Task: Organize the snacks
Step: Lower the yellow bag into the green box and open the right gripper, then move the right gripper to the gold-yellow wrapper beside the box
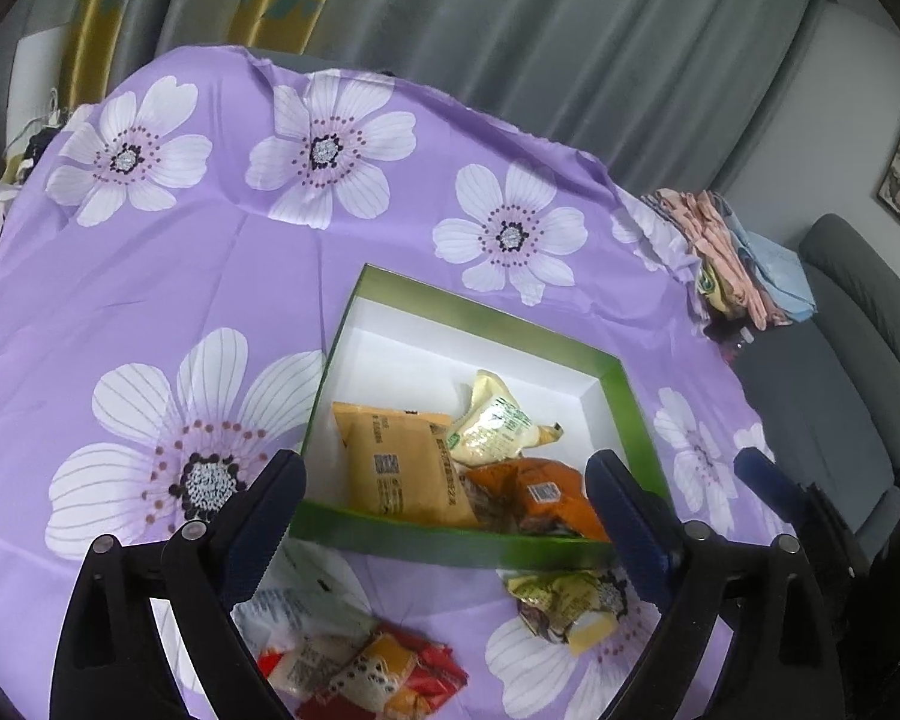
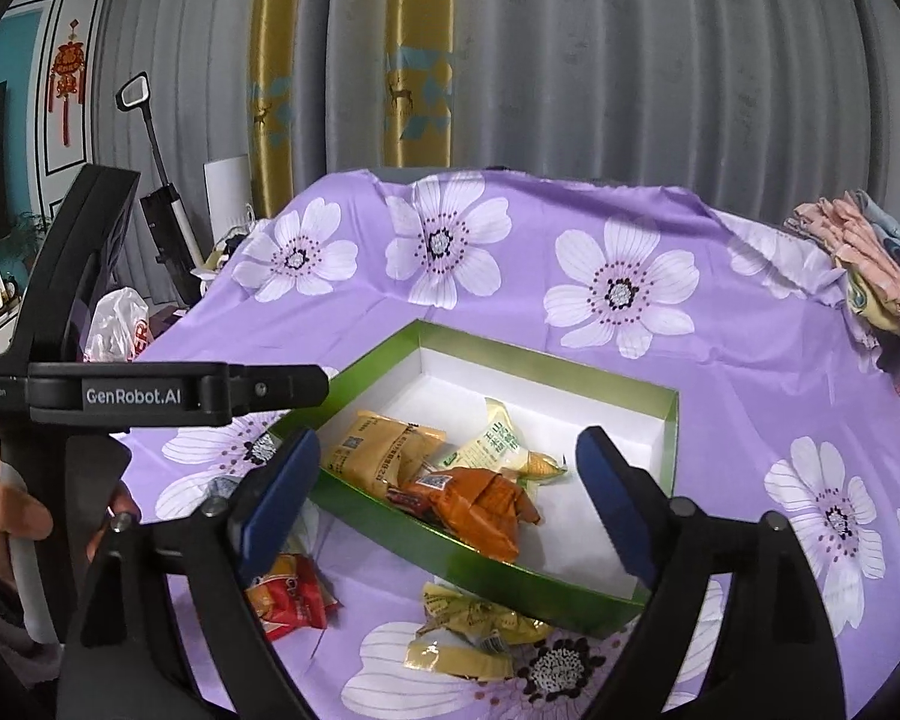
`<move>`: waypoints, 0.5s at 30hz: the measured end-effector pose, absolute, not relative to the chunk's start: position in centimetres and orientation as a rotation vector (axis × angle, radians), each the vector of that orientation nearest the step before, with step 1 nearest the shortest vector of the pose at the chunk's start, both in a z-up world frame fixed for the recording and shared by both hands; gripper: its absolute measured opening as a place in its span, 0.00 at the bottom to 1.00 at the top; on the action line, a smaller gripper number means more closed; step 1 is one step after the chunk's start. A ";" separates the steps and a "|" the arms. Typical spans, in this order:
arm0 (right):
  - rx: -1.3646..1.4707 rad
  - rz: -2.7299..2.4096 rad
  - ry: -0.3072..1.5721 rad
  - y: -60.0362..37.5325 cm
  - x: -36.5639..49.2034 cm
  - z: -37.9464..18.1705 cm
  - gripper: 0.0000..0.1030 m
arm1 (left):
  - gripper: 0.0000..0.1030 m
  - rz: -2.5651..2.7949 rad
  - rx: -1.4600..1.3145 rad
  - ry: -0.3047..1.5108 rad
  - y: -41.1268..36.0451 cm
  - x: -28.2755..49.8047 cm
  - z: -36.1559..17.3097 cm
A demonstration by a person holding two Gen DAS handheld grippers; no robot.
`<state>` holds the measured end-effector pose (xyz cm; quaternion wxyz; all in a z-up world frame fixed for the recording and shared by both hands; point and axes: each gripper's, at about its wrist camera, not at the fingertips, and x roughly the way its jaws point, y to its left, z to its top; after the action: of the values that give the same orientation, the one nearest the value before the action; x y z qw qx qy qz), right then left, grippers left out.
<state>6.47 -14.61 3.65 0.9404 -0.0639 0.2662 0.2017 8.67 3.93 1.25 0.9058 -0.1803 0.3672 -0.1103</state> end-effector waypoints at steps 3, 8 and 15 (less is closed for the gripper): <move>-0.107 0.418 0.537 -15.1 5.8 4.1 0.96 | 0.94 -0.215 -0.348 0.747 3.5 7.7 1.6; -0.059 0.441 0.559 -16.4 4.7 3.8 1.00 | 0.94 -0.190 -0.324 0.739 2.5 5.9 1.9; 0.043 0.504 0.676 -18.6 4.0 0.8 1.00 | 0.95 -0.122 -0.255 0.761 0.4 3.9 1.3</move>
<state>3.96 -18.60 0.84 0.9123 0.0208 0.3279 0.2445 3.90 0.40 1.27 0.9187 -0.1240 0.3702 -0.0592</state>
